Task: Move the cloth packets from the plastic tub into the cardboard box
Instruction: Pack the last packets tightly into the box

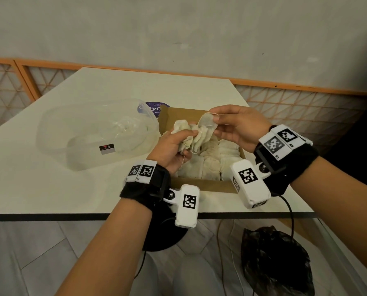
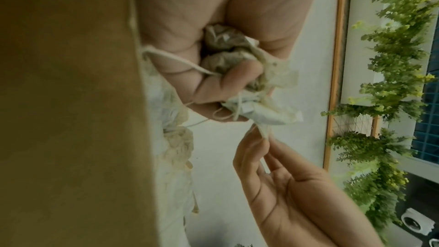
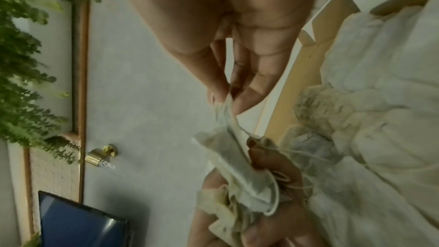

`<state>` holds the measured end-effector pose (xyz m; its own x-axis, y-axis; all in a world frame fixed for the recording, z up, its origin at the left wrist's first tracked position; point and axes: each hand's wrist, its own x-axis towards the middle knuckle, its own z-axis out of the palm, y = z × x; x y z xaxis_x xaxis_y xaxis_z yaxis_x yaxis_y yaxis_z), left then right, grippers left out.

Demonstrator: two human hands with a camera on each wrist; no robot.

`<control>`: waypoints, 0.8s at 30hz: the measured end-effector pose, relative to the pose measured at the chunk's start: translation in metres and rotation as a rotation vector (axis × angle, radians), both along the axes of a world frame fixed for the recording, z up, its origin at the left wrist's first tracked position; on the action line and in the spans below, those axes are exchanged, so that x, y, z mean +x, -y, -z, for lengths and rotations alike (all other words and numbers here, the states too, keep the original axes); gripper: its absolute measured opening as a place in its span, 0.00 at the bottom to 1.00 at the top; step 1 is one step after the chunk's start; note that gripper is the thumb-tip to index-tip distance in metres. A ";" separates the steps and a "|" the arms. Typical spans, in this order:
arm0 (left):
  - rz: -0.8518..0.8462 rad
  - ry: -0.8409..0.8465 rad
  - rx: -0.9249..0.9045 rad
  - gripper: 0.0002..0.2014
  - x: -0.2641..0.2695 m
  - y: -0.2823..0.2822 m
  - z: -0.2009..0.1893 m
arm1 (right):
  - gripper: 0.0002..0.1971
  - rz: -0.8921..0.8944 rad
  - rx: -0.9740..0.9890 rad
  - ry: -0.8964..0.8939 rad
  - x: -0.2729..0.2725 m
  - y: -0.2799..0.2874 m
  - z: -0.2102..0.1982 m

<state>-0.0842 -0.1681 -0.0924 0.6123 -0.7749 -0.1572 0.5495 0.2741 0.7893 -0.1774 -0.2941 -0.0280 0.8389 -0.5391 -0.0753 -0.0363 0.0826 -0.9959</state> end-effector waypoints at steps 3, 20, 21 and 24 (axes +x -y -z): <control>0.010 -0.108 -0.035 0.05 0.004 -0.001 0.001 | 0.09 0.075 0.041 0.032 -0.002 0.004 0.001; 0.185 -0.092 0.039 0.12 0.003 -0.002 0.000 | 0.12 0.080 -0.912 -0.153 -0.006 -0.001 0.007; 0.186 -0.111 0.027 0.13 0.004 -0.002 -0.001 | 0.12 0.006 -1.019 -0.125 -0.009 -0.003 0.004; 0.220 -0.126 0.019 0.19 0.005 -0.002 -0.001 | 0.13 -0.209 -1.176 -0.119 -0.013 -0.011 0.001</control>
